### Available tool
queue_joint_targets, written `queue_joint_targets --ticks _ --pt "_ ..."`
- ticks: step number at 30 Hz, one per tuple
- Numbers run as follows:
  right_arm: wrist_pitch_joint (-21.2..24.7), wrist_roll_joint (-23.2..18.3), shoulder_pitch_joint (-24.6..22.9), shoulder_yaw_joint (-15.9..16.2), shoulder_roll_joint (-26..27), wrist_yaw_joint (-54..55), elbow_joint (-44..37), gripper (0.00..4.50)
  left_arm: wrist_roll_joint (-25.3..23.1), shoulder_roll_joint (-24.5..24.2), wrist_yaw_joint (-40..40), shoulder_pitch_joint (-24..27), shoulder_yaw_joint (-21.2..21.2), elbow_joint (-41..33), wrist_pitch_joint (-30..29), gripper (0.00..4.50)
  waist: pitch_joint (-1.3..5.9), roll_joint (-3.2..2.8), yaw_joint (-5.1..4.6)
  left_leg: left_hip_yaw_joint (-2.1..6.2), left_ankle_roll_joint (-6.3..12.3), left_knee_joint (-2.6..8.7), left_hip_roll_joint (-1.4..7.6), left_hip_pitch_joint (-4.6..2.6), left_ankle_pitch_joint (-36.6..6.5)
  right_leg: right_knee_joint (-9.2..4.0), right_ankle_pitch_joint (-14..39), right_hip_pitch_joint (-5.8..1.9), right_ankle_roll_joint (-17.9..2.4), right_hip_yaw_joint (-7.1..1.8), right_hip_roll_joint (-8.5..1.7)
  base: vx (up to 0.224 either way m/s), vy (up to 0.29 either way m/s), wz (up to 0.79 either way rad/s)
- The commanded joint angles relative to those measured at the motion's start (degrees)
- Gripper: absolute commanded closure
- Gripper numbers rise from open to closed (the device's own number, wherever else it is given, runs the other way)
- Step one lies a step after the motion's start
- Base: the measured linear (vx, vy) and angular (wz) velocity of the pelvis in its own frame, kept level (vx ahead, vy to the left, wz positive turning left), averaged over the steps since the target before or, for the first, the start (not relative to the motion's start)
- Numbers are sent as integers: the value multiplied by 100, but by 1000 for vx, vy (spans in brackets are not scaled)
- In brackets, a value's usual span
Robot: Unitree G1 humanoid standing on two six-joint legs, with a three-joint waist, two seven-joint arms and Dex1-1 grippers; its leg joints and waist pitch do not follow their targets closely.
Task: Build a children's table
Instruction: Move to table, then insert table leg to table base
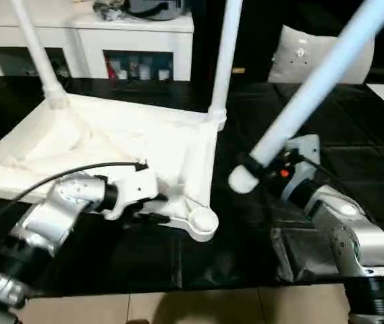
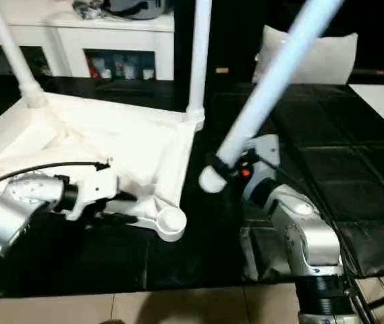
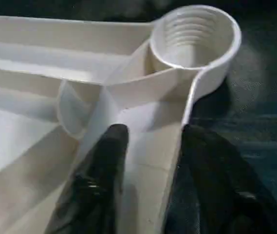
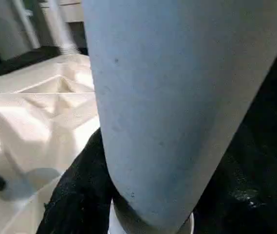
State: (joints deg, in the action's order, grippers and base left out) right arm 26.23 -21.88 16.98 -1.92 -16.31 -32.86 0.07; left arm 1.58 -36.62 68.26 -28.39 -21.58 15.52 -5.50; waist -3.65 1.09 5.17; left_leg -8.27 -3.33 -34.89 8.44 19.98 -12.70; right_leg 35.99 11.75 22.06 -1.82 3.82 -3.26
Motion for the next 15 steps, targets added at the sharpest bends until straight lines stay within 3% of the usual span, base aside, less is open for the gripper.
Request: queue_joint_targets --ticks 1,10,13,15 --pt "-22 -72 -26 11 -70 -134 -172 264 -164 -14 104 -198 -138 276 221 271 368 -110 29 125 -32 482 452 -13 -651 -408 701 -287 -1143 -375 -614 0 0 0" --pt "219 -143 -41 47 -173 -256 -258 264 -604 37 259 -753 -338 1409 861 351 360 -97 43 130 -115 500 472 -21 -853 -449 1041 -285 -1112 -383 -640 0 0 0" --pt "-208 -99 -22 -35 -22 -177 -219 264 -582 78 326 -843 -341 1606 939 379 366 -114 53 126 -125 495 479 -17 -845 -443 959 -279 -1151 -382 -652 0 0 0" --pt "189 -144 -15 6 -88 -139 -288 264 -541 128 354 -884 -329 1707 976 392 367 -115 63 128 -105 494 472 -12 -705 -422 788 -295 -1196 -380 -635 0 0 0"
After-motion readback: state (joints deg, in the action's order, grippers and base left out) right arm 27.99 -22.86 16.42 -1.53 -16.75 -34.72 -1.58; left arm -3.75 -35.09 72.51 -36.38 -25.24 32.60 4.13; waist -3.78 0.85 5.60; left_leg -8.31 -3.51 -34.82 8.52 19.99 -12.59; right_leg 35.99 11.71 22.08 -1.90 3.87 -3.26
